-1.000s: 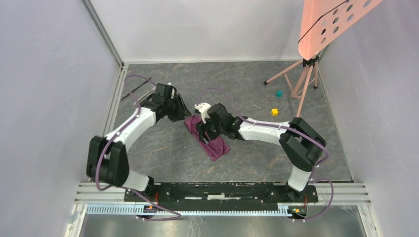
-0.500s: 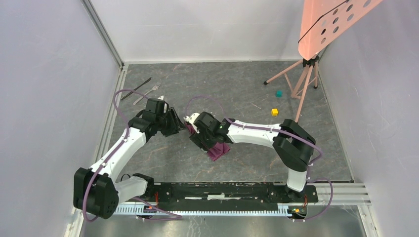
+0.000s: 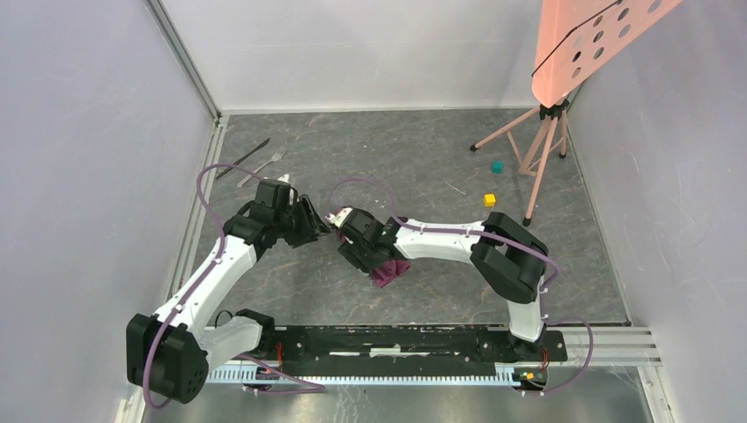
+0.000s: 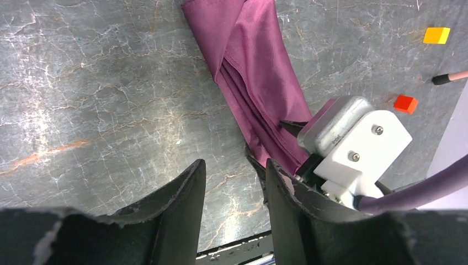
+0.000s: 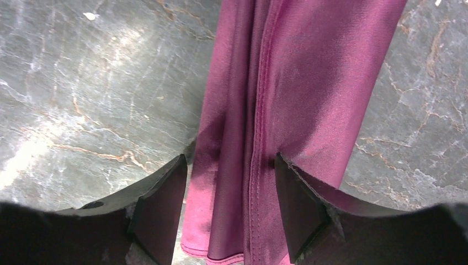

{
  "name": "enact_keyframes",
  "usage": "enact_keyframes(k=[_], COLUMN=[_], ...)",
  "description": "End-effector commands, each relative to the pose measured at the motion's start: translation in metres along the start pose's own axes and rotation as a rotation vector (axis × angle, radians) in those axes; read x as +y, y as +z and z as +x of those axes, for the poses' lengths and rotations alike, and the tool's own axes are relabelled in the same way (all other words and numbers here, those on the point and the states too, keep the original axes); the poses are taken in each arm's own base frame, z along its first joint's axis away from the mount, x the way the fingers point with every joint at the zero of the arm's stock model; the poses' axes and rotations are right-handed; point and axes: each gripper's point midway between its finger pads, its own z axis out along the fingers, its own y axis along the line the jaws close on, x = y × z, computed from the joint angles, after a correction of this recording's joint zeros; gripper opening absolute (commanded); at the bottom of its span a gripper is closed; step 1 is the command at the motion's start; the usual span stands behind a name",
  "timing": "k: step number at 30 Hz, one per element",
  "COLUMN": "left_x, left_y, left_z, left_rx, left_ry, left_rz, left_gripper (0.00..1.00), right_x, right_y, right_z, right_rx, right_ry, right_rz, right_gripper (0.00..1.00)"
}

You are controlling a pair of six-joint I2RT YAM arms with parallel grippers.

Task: Fold the napkin into a case and place the utensils inside
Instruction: Pick up the smaller rectangle-folded napkin from the center of the board.

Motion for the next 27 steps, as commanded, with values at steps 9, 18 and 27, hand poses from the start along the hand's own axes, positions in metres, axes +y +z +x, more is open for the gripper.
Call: enact_keyframes(k=[9, 18, 27], left_x=[-0.001, 0.003, 0.005], left_y=[-0.011, -0.02, -0.053], left_z=[-0.002, -0.002, -0.011], left_rx=[-0.029, -0.05, -0.133], left_ry=[0.023, 0.026, 0.036], left_rz=[0.01, -0.005, -0.04], left_gripper=[0.52, 0.52, 0.53], right_x=[0.004, 0.011, 0.078], right_y=[0.011, -0.004, -0.061], right_z=[-0.002, -0.026, -0.081], right_rx=[-0.012, -0.084, -0.289], right_ry=[0.035, 0.036, 0.223], right_rz=[0.07, 0.053, -0.388], right_gripper=[0.46, 0.04, 0.0])
